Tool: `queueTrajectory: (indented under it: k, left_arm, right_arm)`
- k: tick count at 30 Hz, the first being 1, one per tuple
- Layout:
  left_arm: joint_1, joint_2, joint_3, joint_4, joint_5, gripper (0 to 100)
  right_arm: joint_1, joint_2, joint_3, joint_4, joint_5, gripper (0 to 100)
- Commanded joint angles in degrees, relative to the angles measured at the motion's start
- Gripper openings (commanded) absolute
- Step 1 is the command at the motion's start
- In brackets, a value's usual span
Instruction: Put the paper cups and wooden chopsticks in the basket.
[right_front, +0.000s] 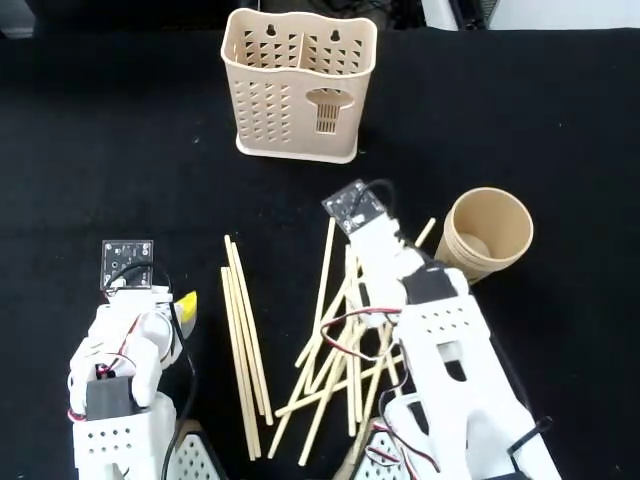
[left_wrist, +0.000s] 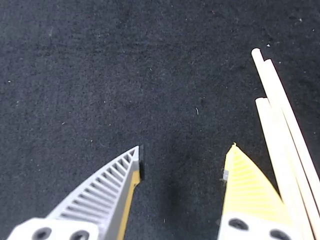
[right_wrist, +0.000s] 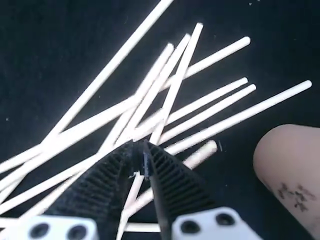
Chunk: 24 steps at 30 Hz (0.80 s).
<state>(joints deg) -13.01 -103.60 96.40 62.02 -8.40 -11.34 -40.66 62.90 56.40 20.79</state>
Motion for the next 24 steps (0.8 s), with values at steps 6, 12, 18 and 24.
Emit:
queueTrajectory:
  k: [6,12,18,24]
  left_arm:
    - [0.75,-0.44,0.92,0.18,0.09,28]
    - [0.75,-0.44,0.92,0.18,0.18,28]
    - [0.75,-0.44,0.92,0.18,0.18,28]
    - [0.75,-0.44,0.92,0.18,0.18,28]
  right_arm:
    - [5.89,0.4,-4.62,11.25,2.81,1.5]
    - [8.97,1.1,-2.42,12.66,5.19,11.3]
    - [8.79,12.0,-3.21,6.33,4.84,8.8]
    - [8.53,23.6,-8.57,2.81,3.08,8.5]
